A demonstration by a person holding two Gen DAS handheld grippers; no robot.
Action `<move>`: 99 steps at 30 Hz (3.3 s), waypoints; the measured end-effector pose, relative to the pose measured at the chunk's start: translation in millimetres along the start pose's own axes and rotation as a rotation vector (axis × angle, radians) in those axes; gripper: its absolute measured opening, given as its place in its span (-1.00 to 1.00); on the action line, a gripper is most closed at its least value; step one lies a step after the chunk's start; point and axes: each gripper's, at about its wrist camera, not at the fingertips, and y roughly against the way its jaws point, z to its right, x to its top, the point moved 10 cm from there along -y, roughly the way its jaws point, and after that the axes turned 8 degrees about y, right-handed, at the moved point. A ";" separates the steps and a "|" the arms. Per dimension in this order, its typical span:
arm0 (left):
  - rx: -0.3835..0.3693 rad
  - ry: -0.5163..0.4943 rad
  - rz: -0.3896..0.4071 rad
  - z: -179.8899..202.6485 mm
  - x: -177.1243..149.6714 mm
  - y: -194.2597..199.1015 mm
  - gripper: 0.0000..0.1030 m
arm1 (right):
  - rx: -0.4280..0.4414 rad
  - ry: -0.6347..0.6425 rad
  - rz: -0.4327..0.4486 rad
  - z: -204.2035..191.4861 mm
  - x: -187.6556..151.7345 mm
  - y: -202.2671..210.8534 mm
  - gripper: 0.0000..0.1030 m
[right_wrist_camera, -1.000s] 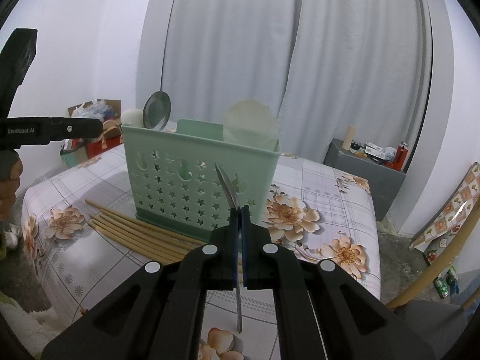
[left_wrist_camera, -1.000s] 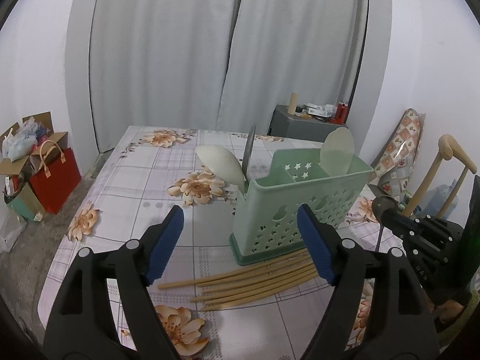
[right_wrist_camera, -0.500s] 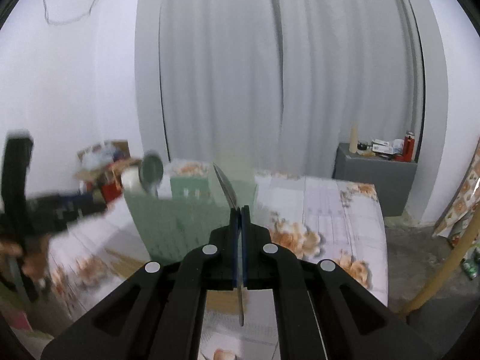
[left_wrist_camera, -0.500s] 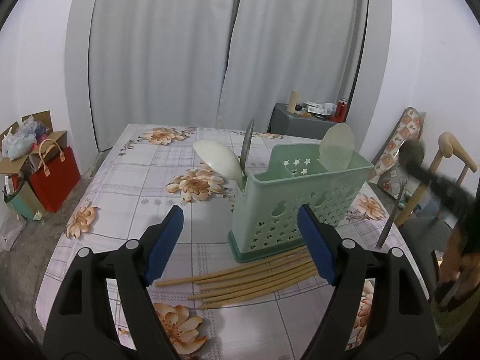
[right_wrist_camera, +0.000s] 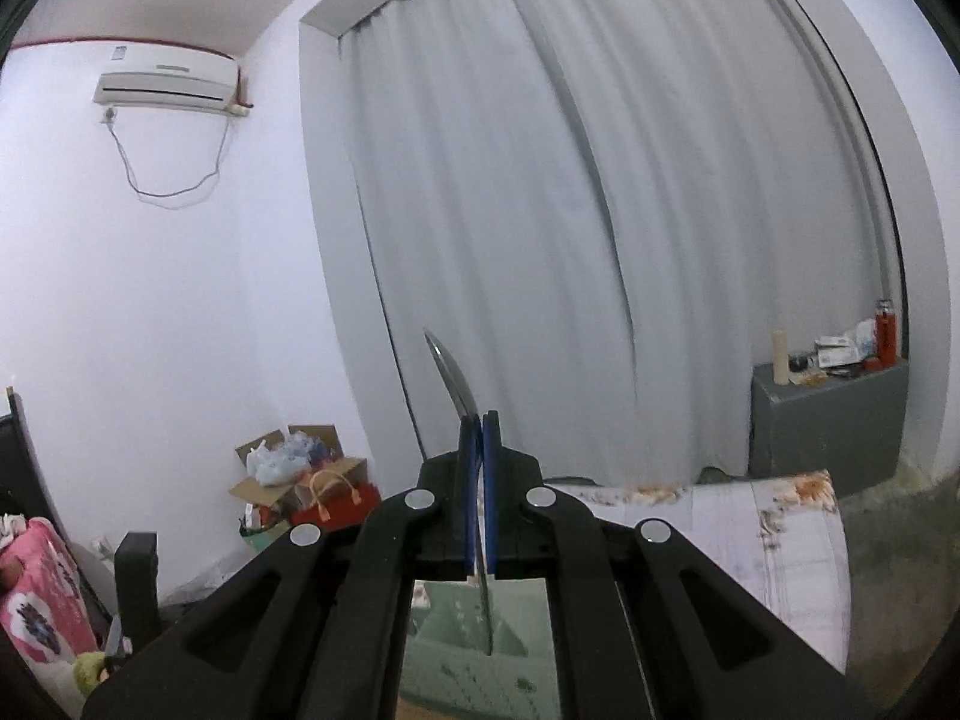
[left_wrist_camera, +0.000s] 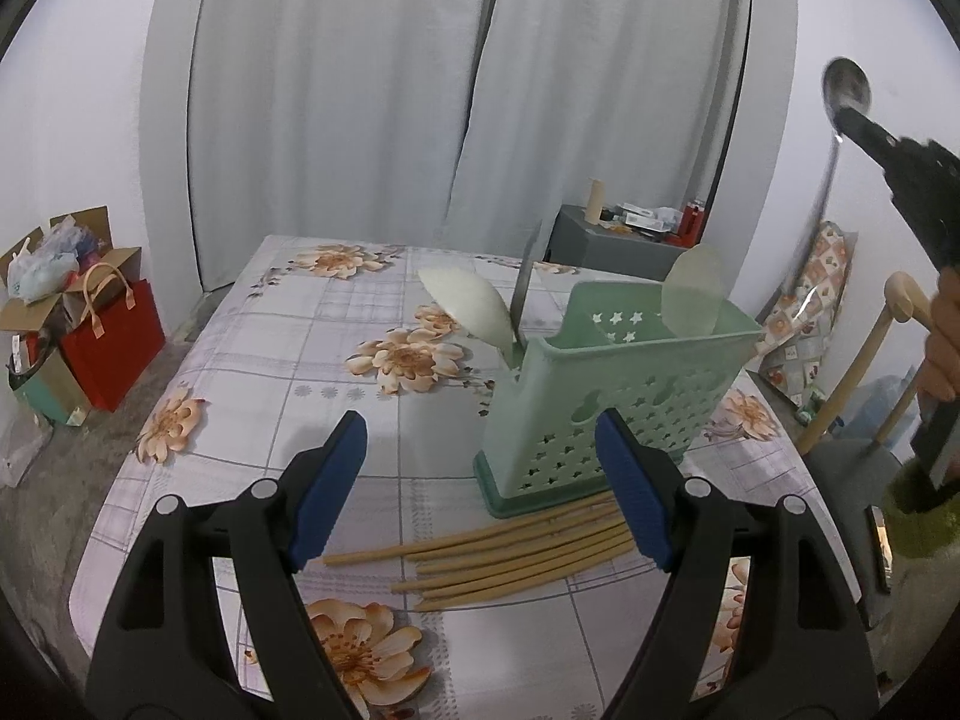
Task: Organize utensils
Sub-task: 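Lower the steel knife into the green caddy and open the right tool, then move the left tool down toward the wooden chopsticks beside the caddy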
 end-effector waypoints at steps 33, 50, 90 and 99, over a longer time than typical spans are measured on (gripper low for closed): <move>0.009 0.023 -0.020 -8.8 -7.4 -8.3 0.45 | -0.068 -0.235 -0.253 52.0 -136.8 7.6 -0.07; 0.018 0.069 -0.069 -17.5 -18.4 -20.7 0.44 | 0.056 -0.304 -0.610 -16.6 -249.0 17.9 0.05; 0.095 -0.123 -0.332 -40.1 -78.1 -95.2 -0.89 | 0.142 -0.455 -0.730 -38.5 -288.0 2.5 0.13; -0.010 -0.060 -0.432 -14.7 -101.7 -73.3 -0.89 | 0.124 -0.499 -0.726 -34.7 -286.9 5.3 0.13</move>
